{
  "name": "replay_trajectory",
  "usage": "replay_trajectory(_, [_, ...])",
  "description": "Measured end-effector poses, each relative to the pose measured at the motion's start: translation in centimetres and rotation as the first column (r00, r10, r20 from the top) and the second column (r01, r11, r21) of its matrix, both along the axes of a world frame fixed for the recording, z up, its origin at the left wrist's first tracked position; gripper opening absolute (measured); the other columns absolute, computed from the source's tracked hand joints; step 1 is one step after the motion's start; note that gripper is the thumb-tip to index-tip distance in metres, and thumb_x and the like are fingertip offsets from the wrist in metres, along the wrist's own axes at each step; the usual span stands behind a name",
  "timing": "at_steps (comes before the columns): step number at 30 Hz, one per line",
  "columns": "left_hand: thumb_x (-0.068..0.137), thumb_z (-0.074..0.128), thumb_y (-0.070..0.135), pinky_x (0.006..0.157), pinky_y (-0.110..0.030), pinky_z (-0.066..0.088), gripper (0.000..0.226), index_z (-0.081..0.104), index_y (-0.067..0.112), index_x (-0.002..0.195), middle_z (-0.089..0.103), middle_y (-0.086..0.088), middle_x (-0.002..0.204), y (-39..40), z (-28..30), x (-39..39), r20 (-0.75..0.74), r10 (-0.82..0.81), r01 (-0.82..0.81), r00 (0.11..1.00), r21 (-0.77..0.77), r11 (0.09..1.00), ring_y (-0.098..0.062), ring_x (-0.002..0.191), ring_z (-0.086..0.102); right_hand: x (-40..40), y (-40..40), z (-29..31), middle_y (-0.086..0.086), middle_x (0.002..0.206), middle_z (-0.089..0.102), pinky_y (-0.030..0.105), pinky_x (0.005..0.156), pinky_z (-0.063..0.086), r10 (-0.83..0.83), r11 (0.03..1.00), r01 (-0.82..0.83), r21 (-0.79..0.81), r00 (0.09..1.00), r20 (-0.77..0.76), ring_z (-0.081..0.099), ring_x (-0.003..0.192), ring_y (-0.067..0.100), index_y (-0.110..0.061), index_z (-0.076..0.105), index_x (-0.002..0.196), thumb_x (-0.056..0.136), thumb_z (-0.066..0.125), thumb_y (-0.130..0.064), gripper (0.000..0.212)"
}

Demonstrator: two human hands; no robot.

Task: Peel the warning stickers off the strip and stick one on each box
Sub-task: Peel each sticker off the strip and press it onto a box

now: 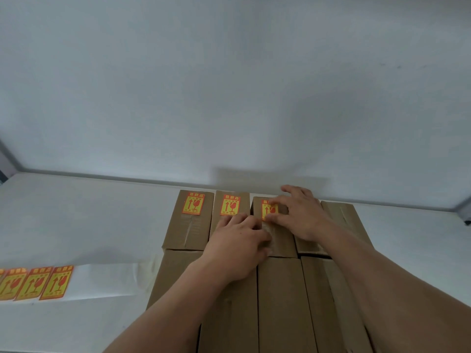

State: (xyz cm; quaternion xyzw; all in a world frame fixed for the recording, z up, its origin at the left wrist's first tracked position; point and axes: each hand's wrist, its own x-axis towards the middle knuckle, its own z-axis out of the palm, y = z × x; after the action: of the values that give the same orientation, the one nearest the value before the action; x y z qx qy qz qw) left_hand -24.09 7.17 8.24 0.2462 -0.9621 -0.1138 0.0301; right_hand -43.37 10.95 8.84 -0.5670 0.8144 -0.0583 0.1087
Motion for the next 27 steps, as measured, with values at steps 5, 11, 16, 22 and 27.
replay_trajectory(5, [0.095, 0.038, 0.051, 0.113, -0.045, 0.014, 0.042, 0.049, 0.037, 0.133, 0.041, 0.006, 0.141, 0.0, -0.2, 0.0, 0.000, 0.008, -0.008, 1.000, -0.006, 1.000, -0.021, 0.136, 0.024, 1.2, -0.8, -0.3, -0.008, 0.157, 0.021, 0.047, 0.118, 0.017, 0.020, 1.000, -0.020, 0.016, 1.000, -0.007, 0.010, 0.145, 0.021, -0.047, 0.046, 0.135, 0.086, 0.049, -0.065, 0.053])
replay_trajectory(11, [0.095, 0.038, 0.052, 0.112, -0.045, 0.014, 0.042, 0.047, 0.039, 0.134, 0.040, 0.007, 0.143, -0.1, -0.1, 0.2, -0.005, 0.007, -0.007, 1.000, -0.007, 1.000, -0.021, 0.137, 0.023, 1.1, -0.9, 0.1, -0.007, 0.157, 0.022, 0.047, 0.117, 0.015, 0.000, 1.000, 0.000, 0.031, 1.000, 0.005, 0.009, 0.145, 0.023, -0.049, 0.048, 0.132, 0.084, 0.052, -0.066, 0.052])
replay_trajectory(16, [0.095, 0.039, 0.052, 0.112, -0.045, 0.014, 0.040, 0.049, 0.039, 0.131, 0.042, 0.008, 0.139, -0.1, -0.1, 0.4, -0.003, 0.017, -0.017, 1.000, 0.012, 1.000, -0.021, 0.136, 0.025, 0.3, 0.1, 0.2, -0.007, 0.155, 0.026, 0.047, 0.114, 0.020, -0.040, 0.999, 0.039, -0.018, 0.999, -0.035, 0.016, 0.143, 0.022, -0.047, 0.050, 0.132, 0.083, 0.053, -0.065, 0.052])
replay_trajectory(22, [0.095, 0.039, 0.053, 0.111, -0.045, 0.015, 0.039, 0.050, 0.039, 0.129, 0.042, 0.008, 0.138, -0.2, -0.2, 0.1, 0.001, 0.012, -0.012, 1.000, 0.000, 1.000, -0.020, 0.135, 0.026, 0.0, 0.9, -0.3, -0.004, 0.155, 0.026, 0.043, 0.115, 0.017, -0.044, 0.999, 0.045, 0.026, 0.998, -0.039, 0.015, 0.142, 0.023, -0.047, 0.044, 0.137, 0.088, 0.048, -0.062, 0.051])
replay_trajectory(27, [0.095, 0.038, 0.052, 0.111, -0.043, 0.018, 0.040, 0.051, 0.039, 0.130, 0.043, 0.008, 0.137, -0.2, -0.3, 0.2, -0.007, -0.004, 0.004, 1.000, 0.010, 1.000, -0.019, 0.133, 0.029, -0.1, 0.8, -0.2, -0.003, 0.154, 0.029, 0.045, 0.115, 0.021, -0.035, 0.999, 0.035, 0.026, 0.999, -0.014, 0.017, 0.141, 0.024, -0.044, 0.045, 0.137, 0.089, 0.049, -0.060, 0.051])
